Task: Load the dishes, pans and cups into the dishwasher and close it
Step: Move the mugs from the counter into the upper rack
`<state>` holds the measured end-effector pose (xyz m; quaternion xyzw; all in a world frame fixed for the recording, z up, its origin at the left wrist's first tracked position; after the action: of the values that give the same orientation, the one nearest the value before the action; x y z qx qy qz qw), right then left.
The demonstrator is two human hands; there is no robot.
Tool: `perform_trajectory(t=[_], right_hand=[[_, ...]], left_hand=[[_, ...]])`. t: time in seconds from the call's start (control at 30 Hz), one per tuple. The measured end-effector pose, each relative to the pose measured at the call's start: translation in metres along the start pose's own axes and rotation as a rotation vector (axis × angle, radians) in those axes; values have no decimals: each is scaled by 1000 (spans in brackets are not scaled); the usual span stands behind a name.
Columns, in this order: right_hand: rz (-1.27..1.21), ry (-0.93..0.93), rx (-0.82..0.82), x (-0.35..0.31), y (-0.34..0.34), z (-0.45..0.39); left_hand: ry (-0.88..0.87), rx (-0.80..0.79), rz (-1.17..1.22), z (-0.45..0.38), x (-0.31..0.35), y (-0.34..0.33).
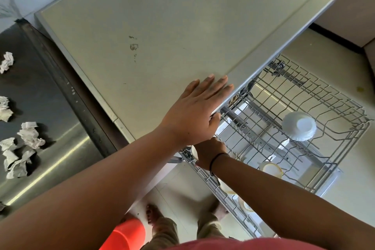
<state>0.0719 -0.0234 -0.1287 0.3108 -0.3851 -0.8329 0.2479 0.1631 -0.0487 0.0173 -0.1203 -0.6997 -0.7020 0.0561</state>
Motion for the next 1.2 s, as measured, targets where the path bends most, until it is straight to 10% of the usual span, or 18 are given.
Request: perform_trajectory(t=[0.73,1.2], right_hand=[[-202,-560,532,92,56,165],[-92,-146,844,-139,196,92]], left_hand=[[-21,-89,38,8,-2,15],[458,-18,17,186,-227,128]])
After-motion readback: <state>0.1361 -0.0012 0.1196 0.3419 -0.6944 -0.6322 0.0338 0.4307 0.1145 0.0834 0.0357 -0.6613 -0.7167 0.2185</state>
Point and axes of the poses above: each hand's wrist, its own z-axis away from the middle knuckle, its own y-axis out of the back of the hand, x = y × z, the point moved 1 cm from there along -z, towards the middle knuckle, and after that the axes turned 14 degrees about y, right-handed, at the moved point
